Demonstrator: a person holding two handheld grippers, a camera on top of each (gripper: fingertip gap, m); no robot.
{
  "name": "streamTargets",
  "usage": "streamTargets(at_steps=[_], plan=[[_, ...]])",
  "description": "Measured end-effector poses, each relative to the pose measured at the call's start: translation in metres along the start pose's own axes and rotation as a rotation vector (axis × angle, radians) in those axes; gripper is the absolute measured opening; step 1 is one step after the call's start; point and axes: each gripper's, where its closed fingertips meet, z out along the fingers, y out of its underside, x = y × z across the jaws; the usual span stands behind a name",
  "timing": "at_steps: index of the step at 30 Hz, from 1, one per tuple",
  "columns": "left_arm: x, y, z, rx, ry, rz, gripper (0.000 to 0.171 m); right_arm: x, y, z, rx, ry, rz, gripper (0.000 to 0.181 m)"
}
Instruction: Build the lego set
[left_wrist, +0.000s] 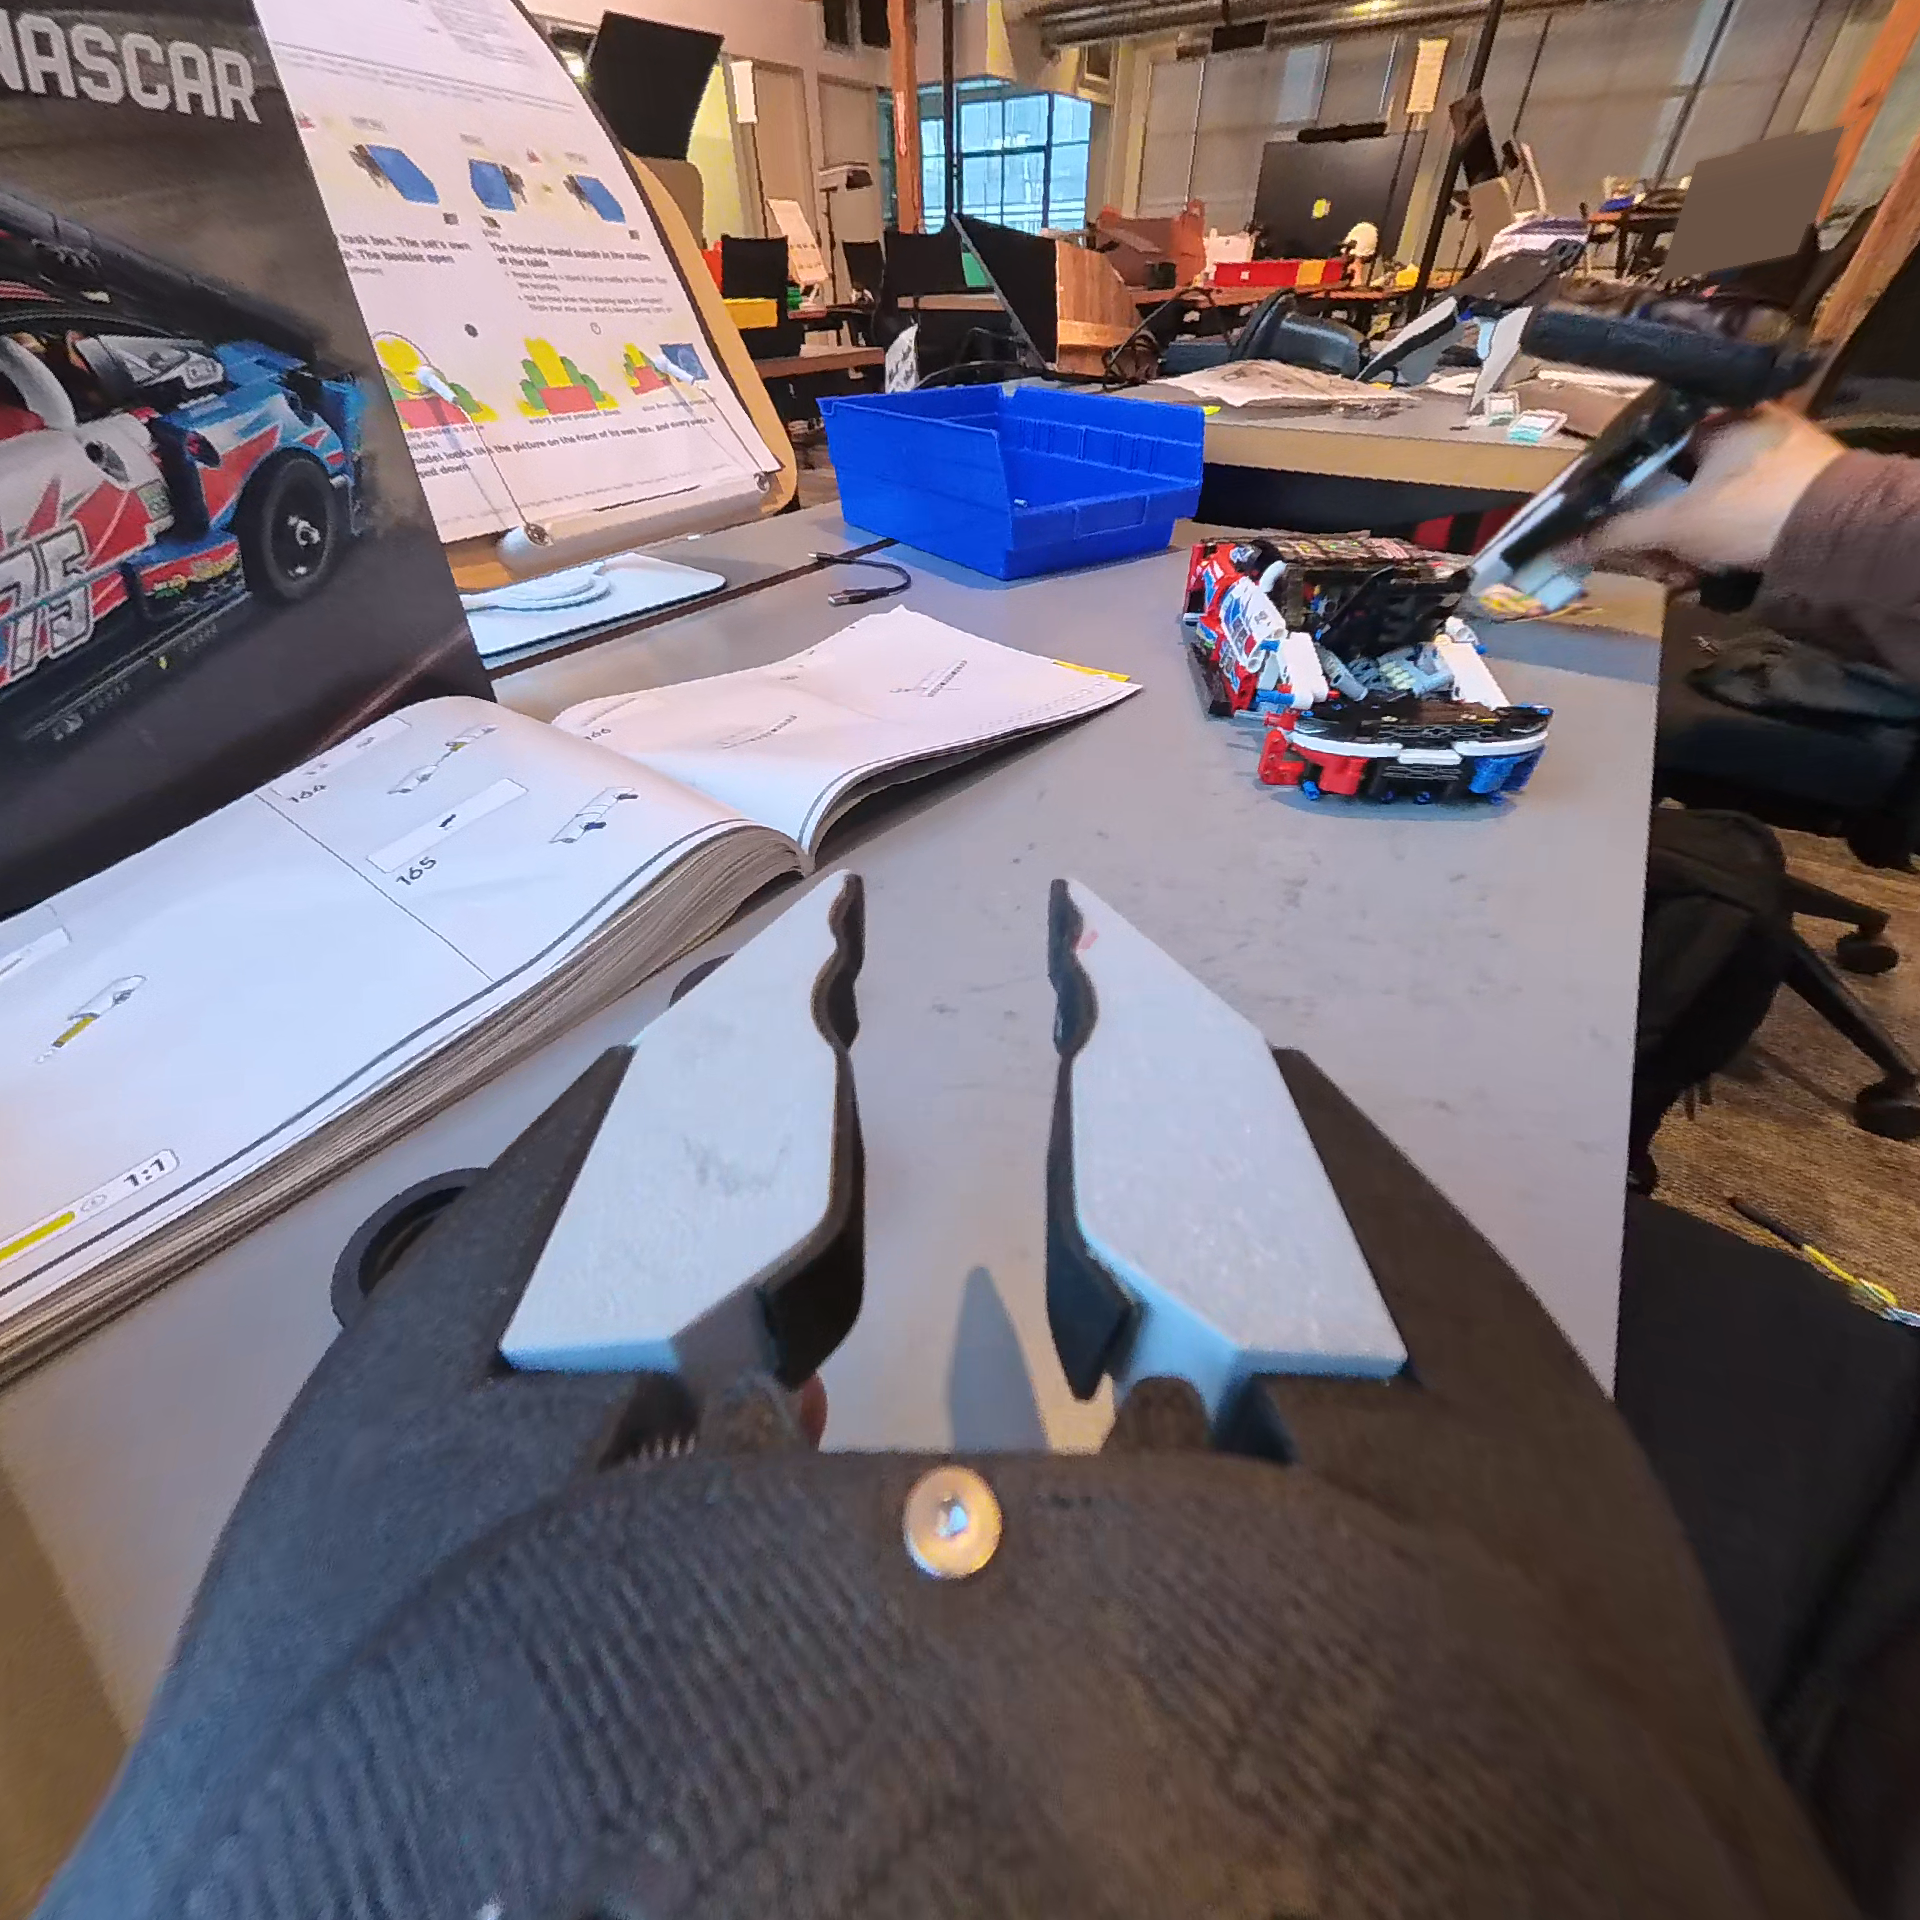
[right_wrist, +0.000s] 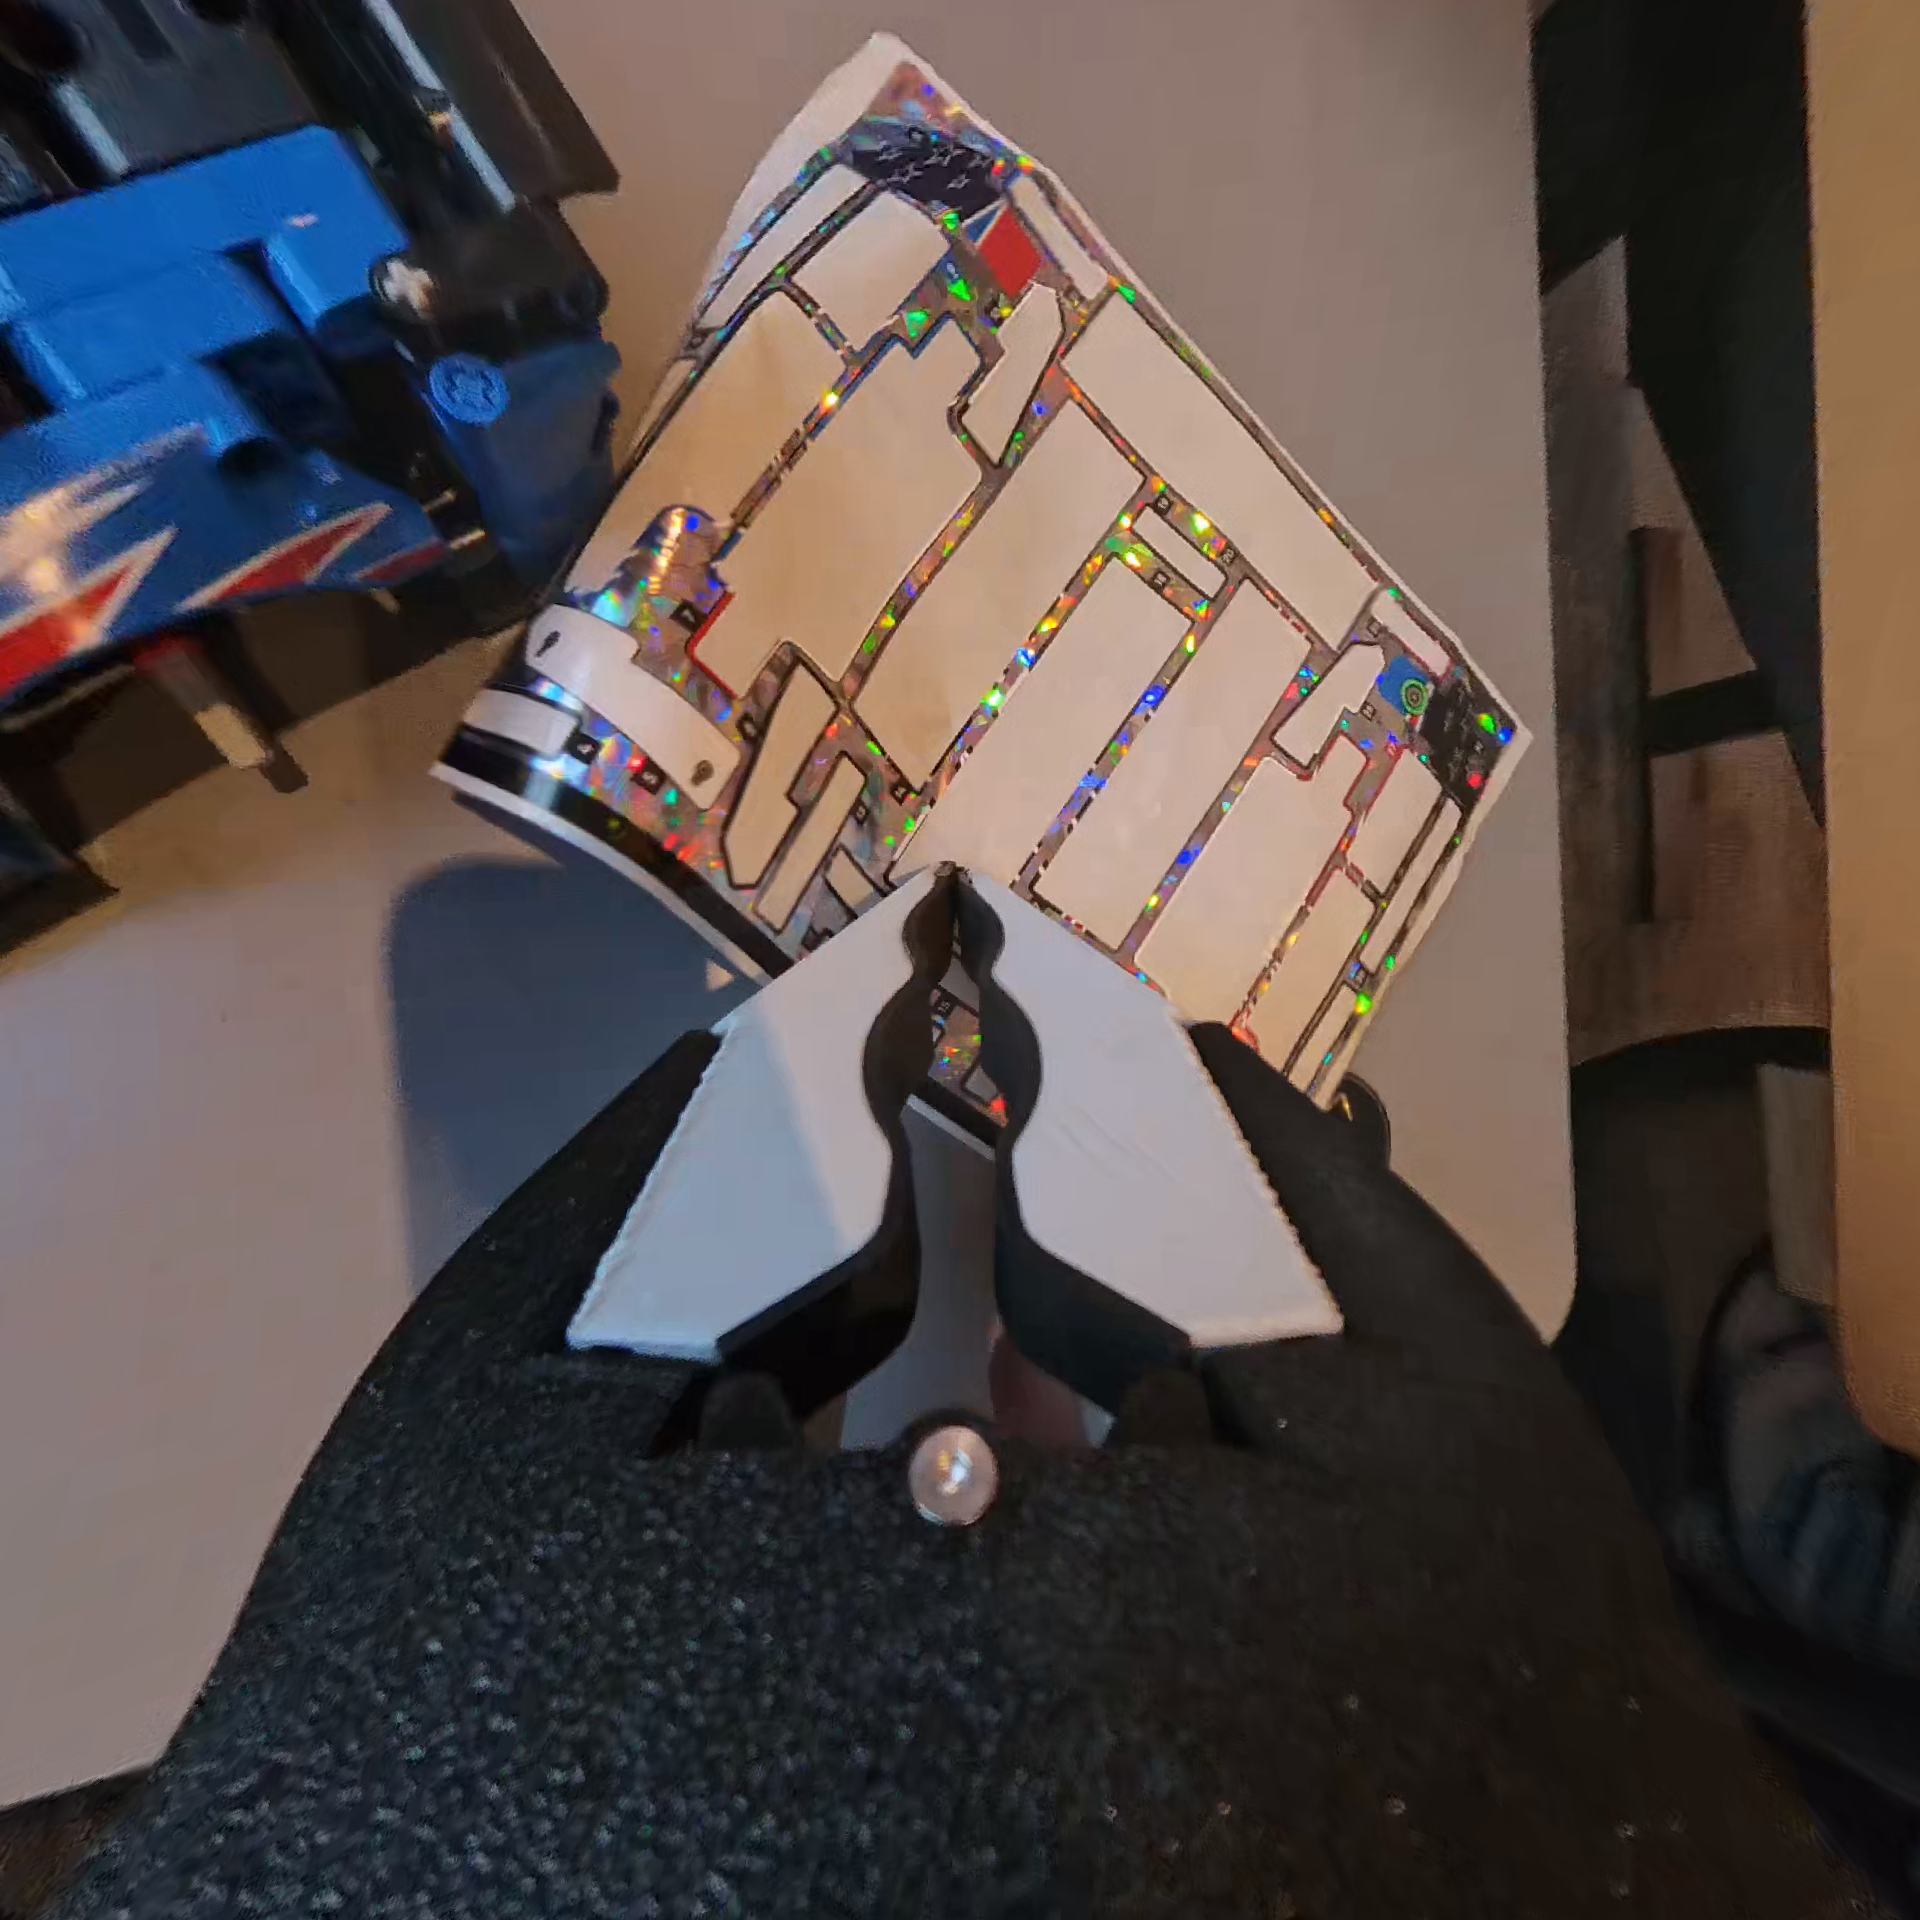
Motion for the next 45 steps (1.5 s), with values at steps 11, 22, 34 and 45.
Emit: streamTargets(at_steps=[11,22,34,45], plan=[[-0.002,0.003,0.002,-0.023,-0.043,0.035,0.034,-0.030,-0.004,-0.017,0.209,-0.418,-0.002,0.028],[-0.014,0.008,0.005,-0.064,-0.133,0.028,0.033,-0.018,-0.057,-0.044,0.452,-0.446,0.014,0.007],[-0.025,0.007,0.001,-0.051,-0.205,-0.002,0.030,-0.063,-0.072,0.020,0.184,-0.430,-0.111,0.000],[-0.027,0.000,-0.004,0.007,-0.180,-0.057,0.032,-0.070,-0.096,-0.077,0.507,-0.369,-0.021,0.004]])
